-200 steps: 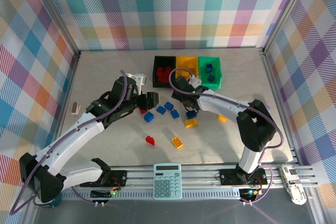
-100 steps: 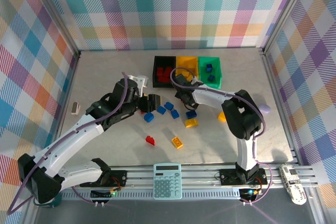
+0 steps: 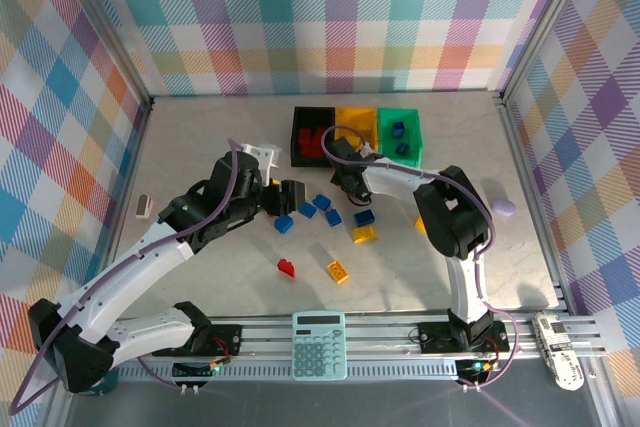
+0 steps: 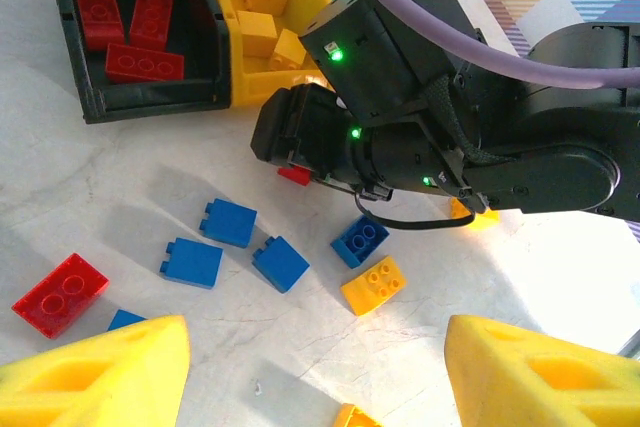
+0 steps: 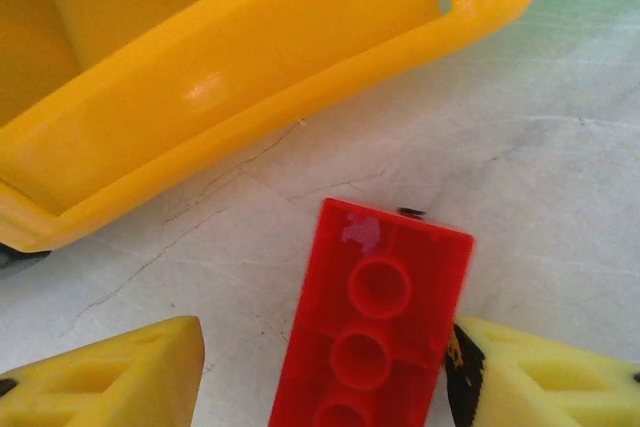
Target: Sort the legos into containers by color
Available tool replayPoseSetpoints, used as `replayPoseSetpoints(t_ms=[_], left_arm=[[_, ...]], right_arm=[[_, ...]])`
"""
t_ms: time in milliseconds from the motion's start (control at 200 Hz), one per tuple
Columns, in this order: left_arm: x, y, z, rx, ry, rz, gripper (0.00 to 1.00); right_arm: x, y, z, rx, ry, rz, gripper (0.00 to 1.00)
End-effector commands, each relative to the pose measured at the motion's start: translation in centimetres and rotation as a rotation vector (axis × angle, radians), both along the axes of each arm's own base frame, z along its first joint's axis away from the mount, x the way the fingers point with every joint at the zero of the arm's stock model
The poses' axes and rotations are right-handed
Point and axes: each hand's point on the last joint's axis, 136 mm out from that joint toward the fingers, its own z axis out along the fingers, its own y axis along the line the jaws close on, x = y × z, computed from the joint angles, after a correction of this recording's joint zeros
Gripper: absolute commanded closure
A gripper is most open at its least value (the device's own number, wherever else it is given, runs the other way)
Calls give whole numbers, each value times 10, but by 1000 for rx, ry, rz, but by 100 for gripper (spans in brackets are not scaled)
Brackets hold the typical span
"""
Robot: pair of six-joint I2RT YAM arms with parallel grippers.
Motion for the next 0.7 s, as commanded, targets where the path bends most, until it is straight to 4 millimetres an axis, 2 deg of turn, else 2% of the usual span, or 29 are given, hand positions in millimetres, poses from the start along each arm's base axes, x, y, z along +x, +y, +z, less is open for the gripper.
replayPoseSetpoints(t_ms=[0,155,475,695], left_arm=[[-5,1,9,-15,-16,3,32],[-6,3,11,-15,-20,6,33],[-8,5,14,-32,-44,15,33],[-9,3,15,-26,-58,18,34]], right_arm=[[1,2,-6,-5,14,8,38],[-1,-1,-10,-8,24,7,42],[-13,-8,-14,0,18,45,61],[-23,-11,-2,7,-33,127,72]])
